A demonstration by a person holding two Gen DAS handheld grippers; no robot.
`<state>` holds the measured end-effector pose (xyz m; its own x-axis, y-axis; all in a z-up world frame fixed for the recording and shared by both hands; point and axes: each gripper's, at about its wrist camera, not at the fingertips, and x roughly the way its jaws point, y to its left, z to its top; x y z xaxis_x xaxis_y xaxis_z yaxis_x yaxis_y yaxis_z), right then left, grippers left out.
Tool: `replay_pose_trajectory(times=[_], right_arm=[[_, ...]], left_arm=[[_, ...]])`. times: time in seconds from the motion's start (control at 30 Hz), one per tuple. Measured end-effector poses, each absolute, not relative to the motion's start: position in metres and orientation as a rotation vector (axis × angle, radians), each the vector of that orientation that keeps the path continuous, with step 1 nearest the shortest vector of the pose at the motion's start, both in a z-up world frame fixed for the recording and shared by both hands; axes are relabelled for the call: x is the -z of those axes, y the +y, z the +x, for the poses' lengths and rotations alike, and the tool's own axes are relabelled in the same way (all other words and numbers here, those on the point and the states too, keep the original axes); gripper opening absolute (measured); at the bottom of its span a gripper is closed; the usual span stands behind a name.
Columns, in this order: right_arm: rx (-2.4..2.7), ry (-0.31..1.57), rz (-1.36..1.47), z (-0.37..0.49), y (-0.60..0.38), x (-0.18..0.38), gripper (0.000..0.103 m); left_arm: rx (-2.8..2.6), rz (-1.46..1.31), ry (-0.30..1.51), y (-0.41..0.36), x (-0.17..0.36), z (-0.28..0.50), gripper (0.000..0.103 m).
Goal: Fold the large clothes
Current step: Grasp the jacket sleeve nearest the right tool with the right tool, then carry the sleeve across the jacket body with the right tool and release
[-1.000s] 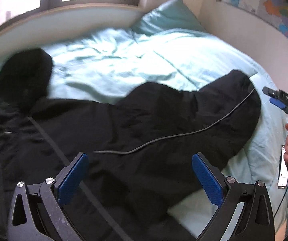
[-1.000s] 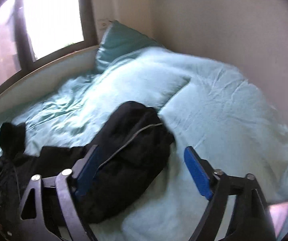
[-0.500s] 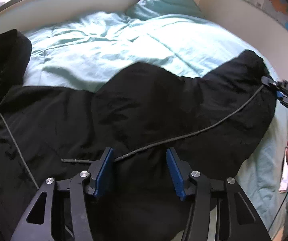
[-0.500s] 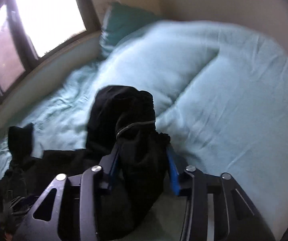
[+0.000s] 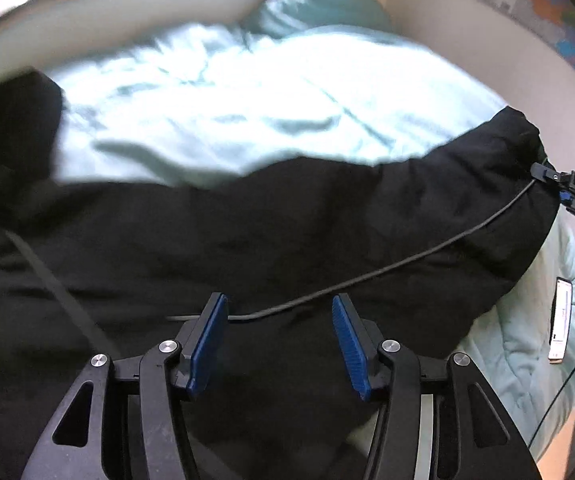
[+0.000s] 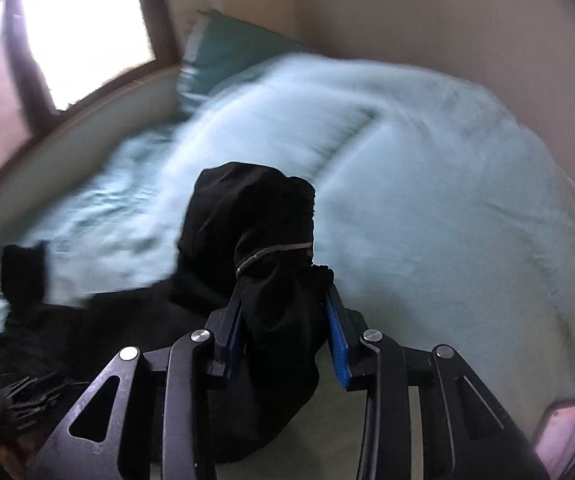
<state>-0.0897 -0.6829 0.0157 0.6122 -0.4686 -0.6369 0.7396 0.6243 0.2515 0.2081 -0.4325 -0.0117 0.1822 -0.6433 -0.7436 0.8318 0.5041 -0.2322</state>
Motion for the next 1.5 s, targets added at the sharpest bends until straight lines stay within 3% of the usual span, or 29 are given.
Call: replay_pose_trajectory(times=[0.2, 0.5, 0.67, 0.9, 1.07, 1.13, 1.37, 1.5], right_arm=[[0.506, 0.606, 0.435, -0.037, -0.578, -0.087, 0.039], [0.250, 0.662, 0.204, 0.089, -0.386, -0.127, 0.039], [0.080, 0.707, 0.145, 0.164, -0.283, -0.106, 0.039], [-0.088, 0.834, 0.109, 0.278, -0.162, -0.003, 0.039], [-0.092, 0.928, 0.105, 0.317, -0.131, 0.073, 0.042], [-0.087, 0.957, 0.117, 0.322, -0.132, 0.086, 0.050], [-0.184, 0.888, 0.202, 0.280, -0.171, 0.036, 0.055], [-0.127, 0.838, 0.163, 0.242, -0.211, 0.014, 0.068]], left_arm=[[0.962, 0.197, 0.831, -0.329, -0.048, 0.235, 0.057], [0.753, 0.160, 0.799, -0.164, -0.068, 0.280, 0.058], [0.665, 0.103, 0.827, -0.093, -0.046, 0.299, 0.058], [0.552, 0.039, 0.864, -0.012, -0.012, 0.322, 0.058], [0.538, 0.043, 0.920, 0.008, 0.017, 0.331, 0.058], [0.578, 0.003, 0.931, 0.011, 0.022, 0.334, 0.058], [0.692, -0.072, 0.971, -0.009, 0.019, 0.341, 0.074], [0.720, -0.166, 1.009, -0.018, 0.021, 0.352, 0.075]])
